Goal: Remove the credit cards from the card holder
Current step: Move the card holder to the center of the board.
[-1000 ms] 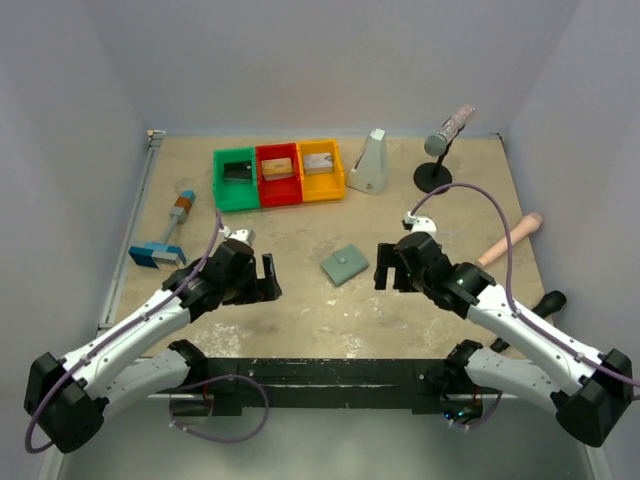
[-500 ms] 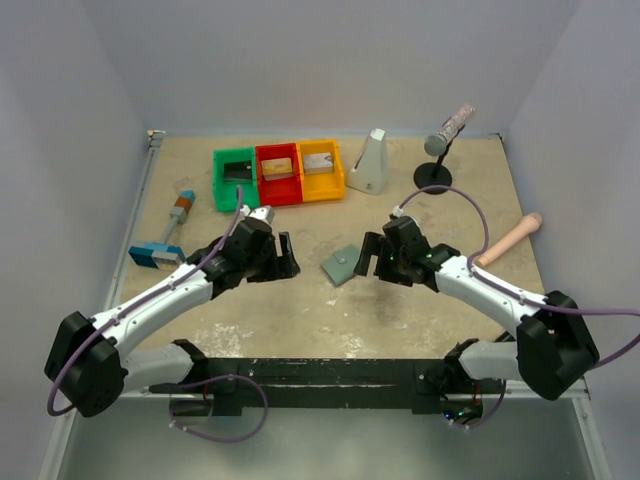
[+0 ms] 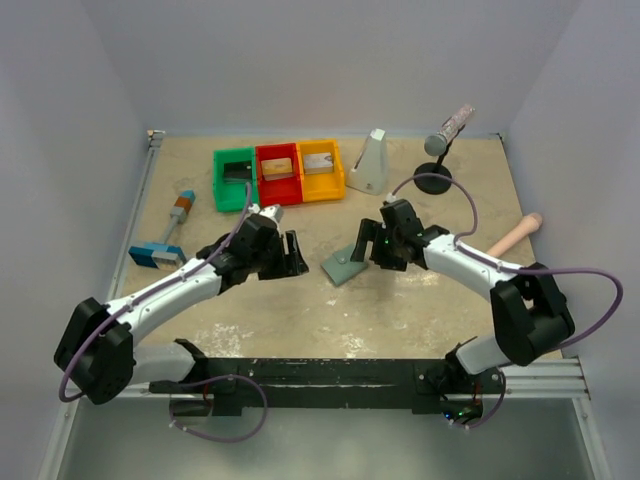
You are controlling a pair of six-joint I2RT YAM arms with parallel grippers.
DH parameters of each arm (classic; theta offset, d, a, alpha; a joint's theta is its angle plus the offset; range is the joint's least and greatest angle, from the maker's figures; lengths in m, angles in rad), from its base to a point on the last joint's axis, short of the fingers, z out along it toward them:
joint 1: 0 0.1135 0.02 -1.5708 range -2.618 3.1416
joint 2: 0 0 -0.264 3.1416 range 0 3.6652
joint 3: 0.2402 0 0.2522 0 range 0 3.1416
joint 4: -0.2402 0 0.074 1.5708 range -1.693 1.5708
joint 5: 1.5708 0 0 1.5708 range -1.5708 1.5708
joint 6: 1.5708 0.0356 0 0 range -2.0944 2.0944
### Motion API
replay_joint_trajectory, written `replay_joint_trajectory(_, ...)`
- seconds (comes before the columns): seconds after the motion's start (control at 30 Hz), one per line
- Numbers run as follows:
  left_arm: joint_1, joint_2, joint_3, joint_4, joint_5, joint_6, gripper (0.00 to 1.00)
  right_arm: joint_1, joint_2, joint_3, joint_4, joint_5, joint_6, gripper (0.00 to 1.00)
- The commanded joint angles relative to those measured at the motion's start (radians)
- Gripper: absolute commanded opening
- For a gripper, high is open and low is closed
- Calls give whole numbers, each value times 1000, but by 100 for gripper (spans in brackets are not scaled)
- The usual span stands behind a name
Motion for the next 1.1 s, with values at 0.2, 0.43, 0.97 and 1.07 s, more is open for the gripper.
replay_joint_trajectory(0.2, 4, -87, -153, 115, 83, -74, 69, -24, 102, 185, -8, -25, -156, 86)
replay_joint_trajectory(0.43, 2, -182, -237, 106, 83, -86, 68, -27, 197, 210, 12, -93, -170, 62)
replay_joint_trajectory(0.97, 4, -259, -357, 226, 138, -123, 69, -15, 174, 24, 167, -205, -8, 52)
replay_joint_trajectory(1.07, 4, -237, -352, 229, 135, -120, 69, 20, 148, -19, 187, -196, 26, 51)
